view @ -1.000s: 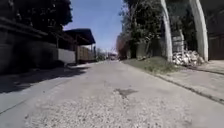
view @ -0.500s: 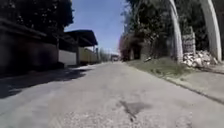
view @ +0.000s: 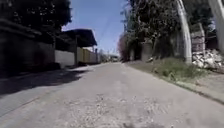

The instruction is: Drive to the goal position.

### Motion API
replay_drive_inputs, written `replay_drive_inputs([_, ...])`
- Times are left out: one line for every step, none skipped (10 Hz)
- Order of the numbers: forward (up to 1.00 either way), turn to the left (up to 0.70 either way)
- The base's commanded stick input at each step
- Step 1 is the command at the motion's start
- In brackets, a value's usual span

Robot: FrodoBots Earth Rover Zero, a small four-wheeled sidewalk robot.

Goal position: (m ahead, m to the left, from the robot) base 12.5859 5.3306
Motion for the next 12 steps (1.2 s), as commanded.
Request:
replay_drive_inputs([1.0, 0.02])
replay_drive_inputs([1.0, 0.02])
replay_drive_inputs([1.0, 0.02])
replay_drive_inputs([1.0, 0.02])
replay_drive_inputs([1.0, 0.02])
replay_drive_inputs([1.0, 0.02])
replay_drive_inputs([1.0, 0.02])
replay_drive_inputs([1.0, 0.02])
replay_drive_inputs([1.0, 0.02])
replay_drive_inputs([1.0, 0.02])
replay_drive_inputs([1.0, 0.02])
replay_drive_inputs([1.0, 0.02])
